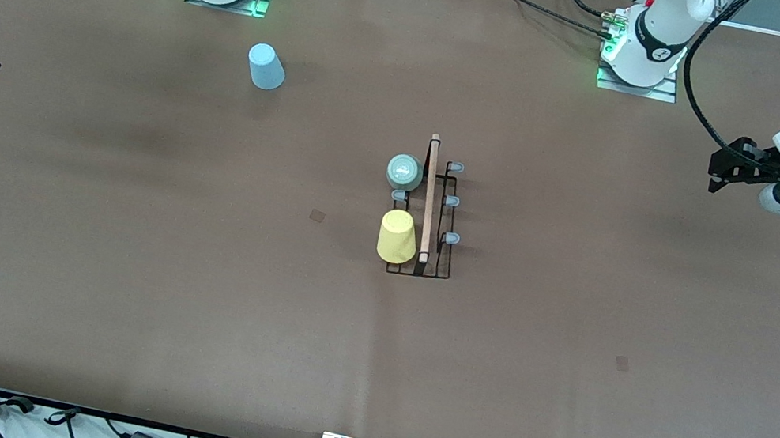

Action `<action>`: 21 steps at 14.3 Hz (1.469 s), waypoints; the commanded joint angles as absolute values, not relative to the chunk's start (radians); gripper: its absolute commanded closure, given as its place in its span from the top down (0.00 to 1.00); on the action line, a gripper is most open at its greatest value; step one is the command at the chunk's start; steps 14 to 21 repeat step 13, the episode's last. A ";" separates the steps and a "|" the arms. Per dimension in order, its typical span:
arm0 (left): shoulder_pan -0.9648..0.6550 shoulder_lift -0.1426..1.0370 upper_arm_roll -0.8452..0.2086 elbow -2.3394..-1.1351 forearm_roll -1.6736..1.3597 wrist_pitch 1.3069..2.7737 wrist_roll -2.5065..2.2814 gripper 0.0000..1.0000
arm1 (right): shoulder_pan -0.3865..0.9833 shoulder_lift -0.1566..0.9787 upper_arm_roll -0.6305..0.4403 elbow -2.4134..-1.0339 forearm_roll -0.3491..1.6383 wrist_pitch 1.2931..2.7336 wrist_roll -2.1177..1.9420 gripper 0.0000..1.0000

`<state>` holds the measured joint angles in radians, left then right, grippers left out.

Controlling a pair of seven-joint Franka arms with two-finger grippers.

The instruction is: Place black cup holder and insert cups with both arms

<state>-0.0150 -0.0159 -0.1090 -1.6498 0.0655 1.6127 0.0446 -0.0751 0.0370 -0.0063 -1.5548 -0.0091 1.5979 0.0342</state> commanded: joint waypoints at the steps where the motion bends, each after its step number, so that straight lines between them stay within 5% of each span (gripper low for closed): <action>1: -0.008 -0.026 -0.107 -1.654 0.046 1.625 0.034 1.00 | -0.060 0.020 -0.009 -1.552 -0.008 1.571 0.041 1.00; 21: 0.012 -0.026 -0.097 -1.614 -0.015 1.582 -0.054 1.00 | -0.058 0.018 -0.011 -1.546 -0.002 1.575 0.029 1.00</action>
